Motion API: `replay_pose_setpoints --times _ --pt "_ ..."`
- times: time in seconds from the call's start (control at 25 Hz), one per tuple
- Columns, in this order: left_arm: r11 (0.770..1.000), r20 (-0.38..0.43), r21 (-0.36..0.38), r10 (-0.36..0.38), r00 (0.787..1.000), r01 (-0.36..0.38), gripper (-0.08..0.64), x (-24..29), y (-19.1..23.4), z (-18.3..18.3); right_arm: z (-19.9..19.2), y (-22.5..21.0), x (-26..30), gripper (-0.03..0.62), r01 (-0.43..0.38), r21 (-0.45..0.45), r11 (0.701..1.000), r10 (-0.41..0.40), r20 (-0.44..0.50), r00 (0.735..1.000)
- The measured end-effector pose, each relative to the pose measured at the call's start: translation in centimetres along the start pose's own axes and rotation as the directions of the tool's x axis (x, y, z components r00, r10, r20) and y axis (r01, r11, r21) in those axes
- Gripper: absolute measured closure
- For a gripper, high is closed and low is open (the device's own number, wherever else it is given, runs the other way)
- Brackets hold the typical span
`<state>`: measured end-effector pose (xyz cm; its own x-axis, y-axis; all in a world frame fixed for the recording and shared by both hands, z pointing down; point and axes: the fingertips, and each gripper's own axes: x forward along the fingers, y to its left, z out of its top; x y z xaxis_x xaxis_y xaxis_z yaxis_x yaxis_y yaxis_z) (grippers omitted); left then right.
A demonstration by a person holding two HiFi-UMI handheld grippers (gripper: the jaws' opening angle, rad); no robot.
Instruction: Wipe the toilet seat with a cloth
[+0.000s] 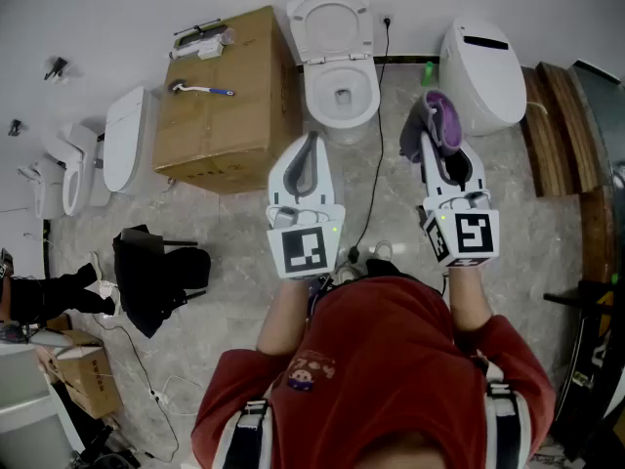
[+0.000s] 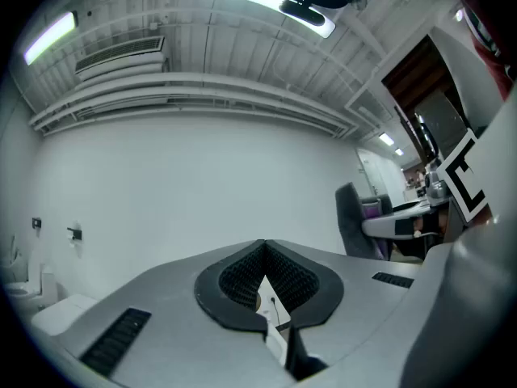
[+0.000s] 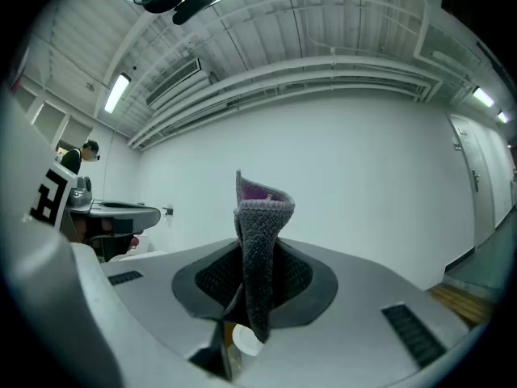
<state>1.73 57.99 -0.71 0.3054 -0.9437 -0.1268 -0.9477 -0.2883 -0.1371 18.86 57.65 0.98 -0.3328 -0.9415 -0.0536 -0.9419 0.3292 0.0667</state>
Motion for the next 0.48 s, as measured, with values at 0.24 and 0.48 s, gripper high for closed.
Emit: replay_pose_setpoints --times 0.24,0.48 --pt "1.0 0.024 -0.006 0.004 1.0 -0.004 0.546 -1.8 0.4 1.1 1.0 1.6 -1.3 0.526 -0.01 0.004 1.0 0.01 0.028 1.0" --pt "1.0 0.008 -0.005 0.007 1.0 -0.007 0.546 -1.8 0.4 0.9 0.9 0.9 -1.5 0.526 0.017 0.041 0.999 -0.019 0.036 0.999"
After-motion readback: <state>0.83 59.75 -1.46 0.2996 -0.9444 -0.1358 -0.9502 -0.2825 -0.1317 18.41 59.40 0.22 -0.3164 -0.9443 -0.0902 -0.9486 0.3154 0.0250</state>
